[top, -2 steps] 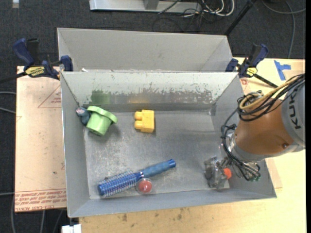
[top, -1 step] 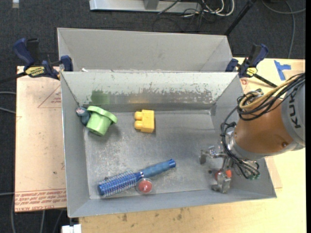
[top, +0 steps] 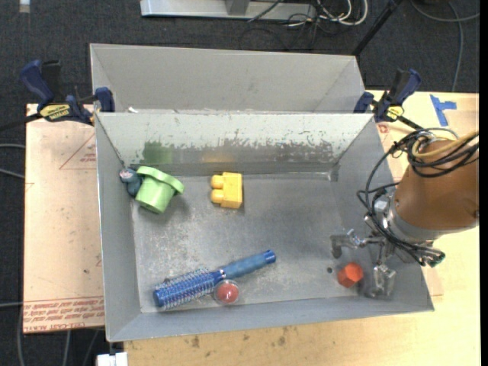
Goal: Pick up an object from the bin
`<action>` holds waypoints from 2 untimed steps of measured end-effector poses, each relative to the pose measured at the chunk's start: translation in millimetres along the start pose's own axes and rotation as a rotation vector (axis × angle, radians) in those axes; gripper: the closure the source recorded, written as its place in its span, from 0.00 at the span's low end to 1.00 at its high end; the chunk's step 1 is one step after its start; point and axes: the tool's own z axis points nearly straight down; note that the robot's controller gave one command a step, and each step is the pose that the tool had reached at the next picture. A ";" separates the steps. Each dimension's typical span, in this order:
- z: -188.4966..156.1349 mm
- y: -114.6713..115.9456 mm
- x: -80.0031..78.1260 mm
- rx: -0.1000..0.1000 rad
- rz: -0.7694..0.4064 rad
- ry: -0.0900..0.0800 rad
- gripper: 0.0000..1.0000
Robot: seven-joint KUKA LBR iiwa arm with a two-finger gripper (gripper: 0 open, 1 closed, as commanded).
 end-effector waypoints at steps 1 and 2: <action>16.9 14.5 -6.3 0.004 -0.170 -0.003 0.00; 17.3 14.4 -5.3 0.003 -0.170 0.000 1.00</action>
Offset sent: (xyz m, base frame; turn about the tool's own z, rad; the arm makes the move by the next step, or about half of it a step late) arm -0.0054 0.0121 -0.0176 -0.1717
